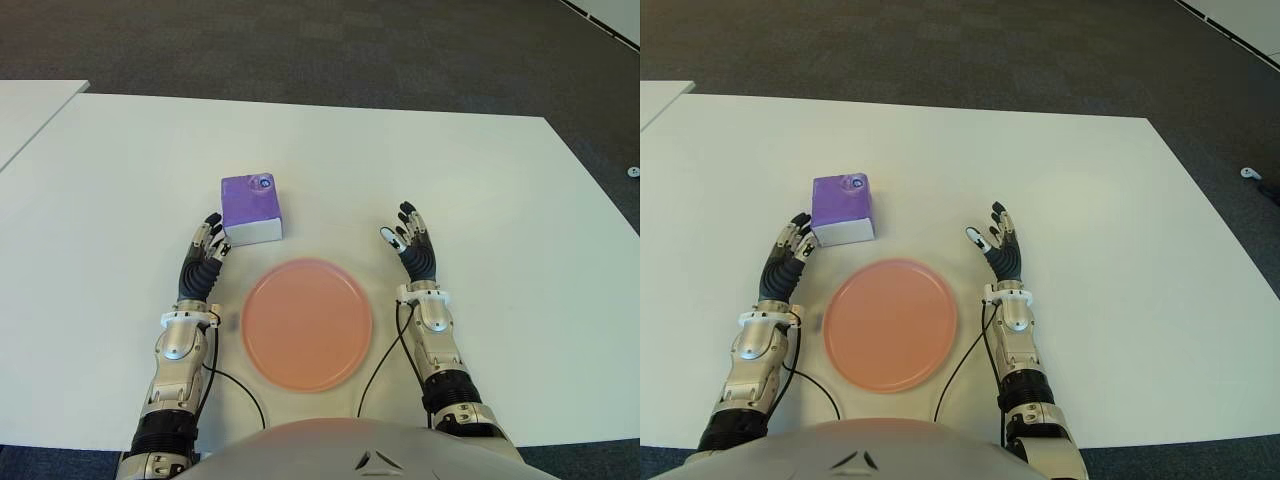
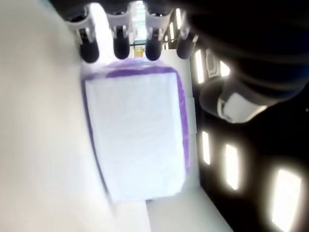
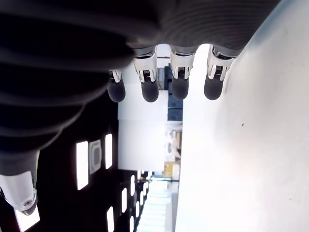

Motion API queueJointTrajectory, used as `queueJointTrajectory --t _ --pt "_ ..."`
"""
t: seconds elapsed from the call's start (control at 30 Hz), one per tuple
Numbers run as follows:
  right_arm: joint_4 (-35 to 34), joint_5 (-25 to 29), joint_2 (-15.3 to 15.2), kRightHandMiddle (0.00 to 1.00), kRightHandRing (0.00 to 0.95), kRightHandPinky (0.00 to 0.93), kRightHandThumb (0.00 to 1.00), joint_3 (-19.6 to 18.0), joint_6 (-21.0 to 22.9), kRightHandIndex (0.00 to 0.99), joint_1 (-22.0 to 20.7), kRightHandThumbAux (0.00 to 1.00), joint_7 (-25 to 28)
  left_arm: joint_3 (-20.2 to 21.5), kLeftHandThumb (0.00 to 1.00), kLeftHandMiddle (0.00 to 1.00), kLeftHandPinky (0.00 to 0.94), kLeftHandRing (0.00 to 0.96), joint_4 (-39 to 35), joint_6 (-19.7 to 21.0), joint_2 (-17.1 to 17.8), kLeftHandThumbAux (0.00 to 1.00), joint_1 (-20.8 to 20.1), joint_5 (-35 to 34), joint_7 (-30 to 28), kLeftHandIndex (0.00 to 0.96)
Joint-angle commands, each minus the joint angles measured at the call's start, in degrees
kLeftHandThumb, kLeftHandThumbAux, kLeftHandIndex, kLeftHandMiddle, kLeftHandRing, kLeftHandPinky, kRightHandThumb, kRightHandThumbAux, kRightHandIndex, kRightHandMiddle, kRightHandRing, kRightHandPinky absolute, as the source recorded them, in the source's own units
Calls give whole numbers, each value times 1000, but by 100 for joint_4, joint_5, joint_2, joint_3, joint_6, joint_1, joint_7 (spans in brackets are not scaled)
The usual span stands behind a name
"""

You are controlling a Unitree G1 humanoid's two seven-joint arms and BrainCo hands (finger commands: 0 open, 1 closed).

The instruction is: Put the tissue paper into the plate.

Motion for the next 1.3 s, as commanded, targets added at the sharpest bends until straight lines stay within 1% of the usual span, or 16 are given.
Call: queueJointTrajectory --t 0.03,0.1,0.13,0.2,0.3,0.37,0.43,0.57,0.7,0.77,0.9,1.1,1.27,1.3 --pt "306 -22 44 0 0 0 12 17 123 0 131 549 -40 232 0 0 0 0 -584 -64 435 467 -256 1199 924 0" --pt "332 -23 45 0 0 0 12 17 115 0 115 549 -45 247 0 0 0 0 -722 -165 674 467 -397 1842 1348 0" --pt "360 -25 47 0 0 0 12 18 109 0 97 549 -52 238 0 0 0 0 -662 -210 832 468 -495 2152 1580 0" --pt "406 -30 51 0 0 0 12 19 97 0 68 549 -64 226 1 0 0 0 -530 -221 1069 470 -660 2547 1895 0" --pt "473 -38 60 0 0 0 12 25 79 0 26 549 -84 205 11 0 0 0 -280 -195 1400 468 -929 2899 2231 0" --pt "515 -42 64 0 0 0 12 27 62 0 3 549 -96 175 24 0 0 0 92 -181 1752 465 -1268 3156 2489 0" --pt "545 -43 64 0 0 0 12 29 45 0 -11 549 -104 113 37 0 0 0 314 -122 1954 459 -1488 3379 2704 0" --pt "611 -50 72 0 0 0 12 33 20 0 -51 549 -125 -100 53 0 0 0 218 261 2155 428 -1728 3937 3016 0" --pt "648 -55 75 0 0 0 12 36 -1 0 -69 549 -137 -341 65 0 0 0 59 458 2330 398 -1856 4359 3314 0" --pt "659 -54 74 0 0 0 12 36 -10 0 -73 549 -139 -439 88 0 0 0 -18 514 2384 382 -1884 4506 3437 0" --pt "705 -62 82 0 0 0 12 39 -29 0 -96 549 -152 -594 118 0 0 0 -19 571 2515 360 -1935 4655 3538 0" --pt "735 -67 87 0 0 0 12 46 -49 0 -108 549 -166 -848 154 0 0 0 17 544 2741 340 -2083 4797 3486 0" --pt "744 -75 96 0 0 0 12 56 -62 0 -106 549 -182 -1168 167 0 0 0 177 452 2909 348 -2327 4999 3596 0" --pt "741 -77 98 0 0 0 12 59 -63 0 -104 549 -185 -1321 164 0 0 0 305 409 2920 355 -2468 5098 3612 0"
